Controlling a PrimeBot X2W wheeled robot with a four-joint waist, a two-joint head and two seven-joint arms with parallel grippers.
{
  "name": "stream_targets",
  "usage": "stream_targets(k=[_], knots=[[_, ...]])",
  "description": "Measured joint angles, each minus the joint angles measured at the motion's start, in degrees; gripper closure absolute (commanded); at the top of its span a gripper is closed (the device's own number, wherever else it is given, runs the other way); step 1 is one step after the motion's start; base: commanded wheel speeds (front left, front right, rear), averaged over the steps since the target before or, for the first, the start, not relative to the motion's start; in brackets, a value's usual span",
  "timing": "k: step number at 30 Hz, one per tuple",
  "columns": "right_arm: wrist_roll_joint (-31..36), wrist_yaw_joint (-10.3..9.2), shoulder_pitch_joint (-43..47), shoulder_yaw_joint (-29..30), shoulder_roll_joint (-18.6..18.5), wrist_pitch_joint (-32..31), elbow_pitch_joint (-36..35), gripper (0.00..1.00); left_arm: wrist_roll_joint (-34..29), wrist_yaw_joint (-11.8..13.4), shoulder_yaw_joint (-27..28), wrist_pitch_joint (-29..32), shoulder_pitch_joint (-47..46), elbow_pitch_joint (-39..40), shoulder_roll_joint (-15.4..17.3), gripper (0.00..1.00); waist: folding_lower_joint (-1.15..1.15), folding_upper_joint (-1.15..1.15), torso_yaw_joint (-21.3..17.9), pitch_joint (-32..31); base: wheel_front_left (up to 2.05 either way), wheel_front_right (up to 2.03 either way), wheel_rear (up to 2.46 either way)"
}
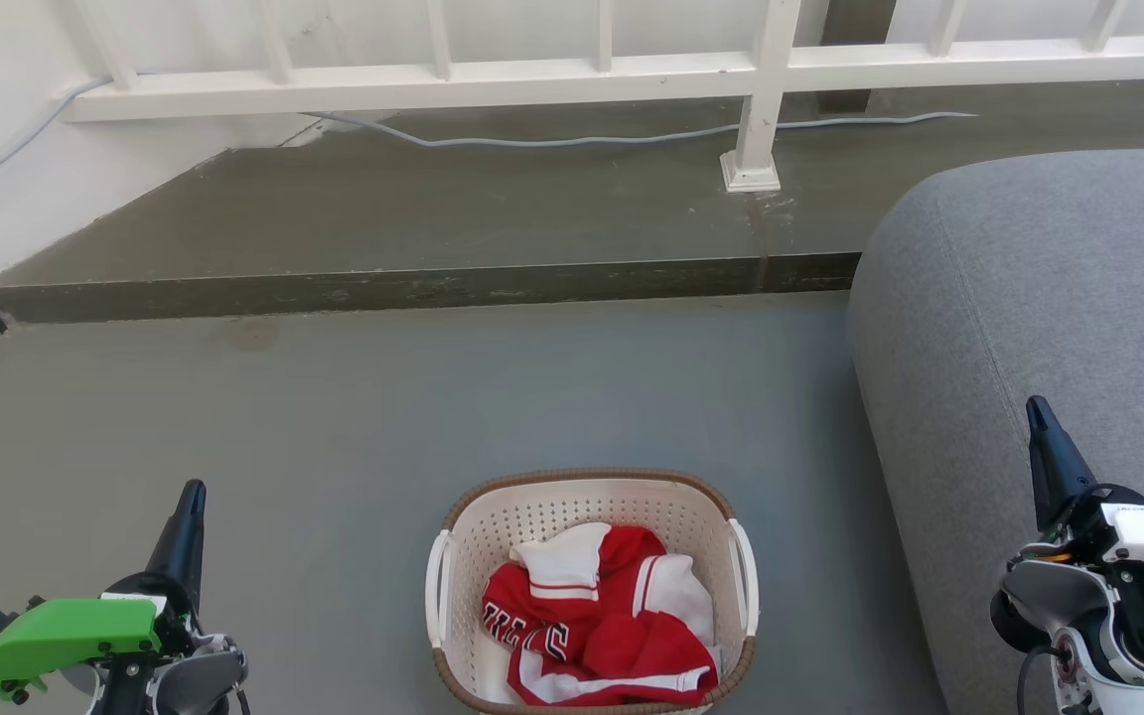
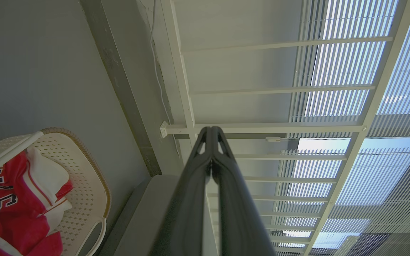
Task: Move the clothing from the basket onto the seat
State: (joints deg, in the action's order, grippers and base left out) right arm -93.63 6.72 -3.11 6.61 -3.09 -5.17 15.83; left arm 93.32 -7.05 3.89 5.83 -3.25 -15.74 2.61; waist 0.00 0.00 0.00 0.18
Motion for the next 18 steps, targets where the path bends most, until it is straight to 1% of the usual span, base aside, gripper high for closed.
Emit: stream_targets(k=[18], knots=[[0.0, 0.00, 0.0, 0.0, 0.0, 0.0, 0.0, 1.00, 0.0, 0.0, 0.0, 0.0, 0.0, 0.0, 0.0, 1.00, 0.00, 0.00, 0.0, 0.0, 0.00, 0.00, 0.00]])
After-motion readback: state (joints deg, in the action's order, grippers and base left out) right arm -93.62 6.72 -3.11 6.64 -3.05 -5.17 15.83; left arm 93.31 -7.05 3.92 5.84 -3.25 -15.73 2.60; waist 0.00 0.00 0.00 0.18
